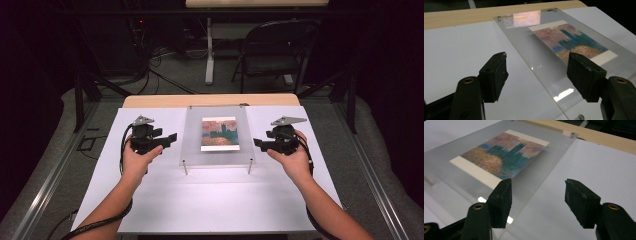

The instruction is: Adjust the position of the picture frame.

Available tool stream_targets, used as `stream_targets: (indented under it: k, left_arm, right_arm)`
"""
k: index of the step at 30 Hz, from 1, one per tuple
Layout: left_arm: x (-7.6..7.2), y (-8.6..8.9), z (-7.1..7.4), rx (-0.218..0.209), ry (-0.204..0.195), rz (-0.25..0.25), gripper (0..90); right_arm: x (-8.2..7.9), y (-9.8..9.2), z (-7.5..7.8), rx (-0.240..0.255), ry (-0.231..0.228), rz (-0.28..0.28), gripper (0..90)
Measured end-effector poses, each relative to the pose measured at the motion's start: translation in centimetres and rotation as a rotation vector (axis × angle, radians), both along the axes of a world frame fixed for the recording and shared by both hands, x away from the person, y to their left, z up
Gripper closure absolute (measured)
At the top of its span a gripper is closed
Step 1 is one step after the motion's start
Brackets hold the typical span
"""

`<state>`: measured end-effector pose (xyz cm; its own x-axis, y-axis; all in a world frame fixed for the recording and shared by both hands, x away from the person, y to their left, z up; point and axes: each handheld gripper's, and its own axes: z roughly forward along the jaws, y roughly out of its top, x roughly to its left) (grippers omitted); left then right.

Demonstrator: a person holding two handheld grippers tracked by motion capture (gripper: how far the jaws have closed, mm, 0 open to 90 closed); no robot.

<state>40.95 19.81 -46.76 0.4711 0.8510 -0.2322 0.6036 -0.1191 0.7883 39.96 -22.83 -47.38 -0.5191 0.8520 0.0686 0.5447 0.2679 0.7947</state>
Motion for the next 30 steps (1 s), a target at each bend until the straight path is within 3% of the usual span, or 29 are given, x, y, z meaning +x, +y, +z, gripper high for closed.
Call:
stream_targets:
  k: [4,9,16,23,30]
  left_arm:
    - [1.6,0.5,0.0,-0.026,0.012,0.046,32.6]
    - [3.4,0.8,-0.4,-0.008,0.030,0.085,32.7]
    - [5.6,0.1,-1.3,0.026,0.048,0.083,33.6]
    - [7.1,-0.7,-2.4,0.012,0.072,0.097,34.1]
    - [8.0,-1.5,-3.7,0.004,0.116,0.115,36.3]
  right_arm:
    - [1.8,-0.3,0.1,-0.002,0.015,-0.029,38.0]
    - [3.8,-0.2,0.1,0.021,0.031,-0.053,38.0]
    - [6.4,0.5,-0.6,0.037,0.049,-0.077,38.0]
    - [8.3,1.0,-2.1,0.063,0.086,-0.109,38.0]
    - [9.2,1.3,-3.5,0.071,0.114,-0.137,38.1]
